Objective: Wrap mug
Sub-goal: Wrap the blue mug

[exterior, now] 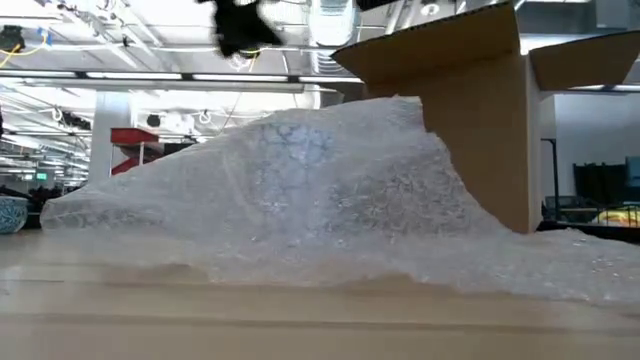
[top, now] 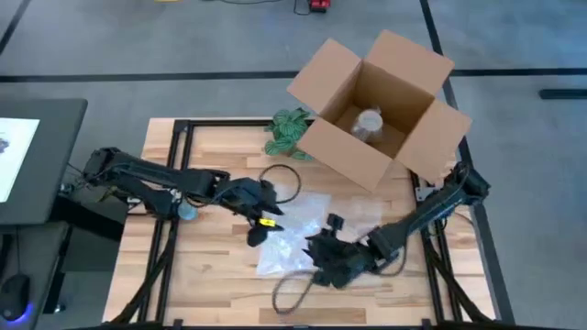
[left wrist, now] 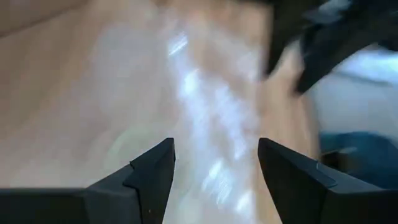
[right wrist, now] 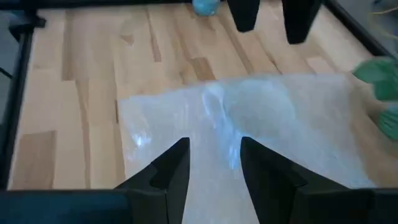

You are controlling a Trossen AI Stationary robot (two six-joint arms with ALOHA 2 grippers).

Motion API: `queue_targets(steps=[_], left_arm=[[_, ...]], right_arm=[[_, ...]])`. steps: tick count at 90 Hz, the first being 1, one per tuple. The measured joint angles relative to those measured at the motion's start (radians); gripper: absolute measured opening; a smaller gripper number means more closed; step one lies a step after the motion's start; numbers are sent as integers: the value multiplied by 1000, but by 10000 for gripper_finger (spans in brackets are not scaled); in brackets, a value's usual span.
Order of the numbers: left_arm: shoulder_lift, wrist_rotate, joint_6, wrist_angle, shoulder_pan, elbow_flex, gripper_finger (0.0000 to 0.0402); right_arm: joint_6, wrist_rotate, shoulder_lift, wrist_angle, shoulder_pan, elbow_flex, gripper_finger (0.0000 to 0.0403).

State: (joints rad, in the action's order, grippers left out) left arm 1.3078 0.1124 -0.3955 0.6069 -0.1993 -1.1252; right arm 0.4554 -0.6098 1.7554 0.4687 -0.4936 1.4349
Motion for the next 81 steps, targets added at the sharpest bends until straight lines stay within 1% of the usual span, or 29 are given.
queue_targets(steps=[6, 14, 18, 26, 33, 38, 46, 50, 55, 64, 73, 81], left_arm=[[-48, 144, -76, 160, -33, 0, 212], [-99, 315, -210, 336, -95, 0, 212], [-116, 390, -274, 398, -130, 0, 212], [-142, 539, -404, 501, -207, 6, 212], [-152, 625, -485, 530, -263, 28, 212], [-152, 654, -518, 530, -293, 48, 212], [-150, 661, -555, 528, -324, 83, 212], [-149, 664, -574, 527, -334, 101, 212], [-142, 666, -595, 525, -339, 122, 212], [-141, 665, -632, 523, -346, 158, 212], [-142, 666, -666, 519, -356, 175, 212], [-141, 665, -671, 514, -370, 177, 212]], right_arm=[[-51, 95, 0, -59, 67, 0, 103], [-74, 293, 0, -128, 165, 0, 73], [-81, 380, 3, -139, 212, 0, 57], [-90, 470, 49, -138, 295, 14, 22], [-104, 535, 99, -80, 340, 28, 5], [-116, 582, 136, -99, 361, 65, 5], [-125, 605, 199, 17, 371, 131, 3], [-130, 608, 232, 42, 371, 171, 1], [-134, 609, 282, 140, 371, 216, 1], [-141, 610, 354, 223, 372, 310, 1], [-144, 612, 416, 311, 379, 397, 0], [-147, 613, 465, 361, 382, 445, 0]])
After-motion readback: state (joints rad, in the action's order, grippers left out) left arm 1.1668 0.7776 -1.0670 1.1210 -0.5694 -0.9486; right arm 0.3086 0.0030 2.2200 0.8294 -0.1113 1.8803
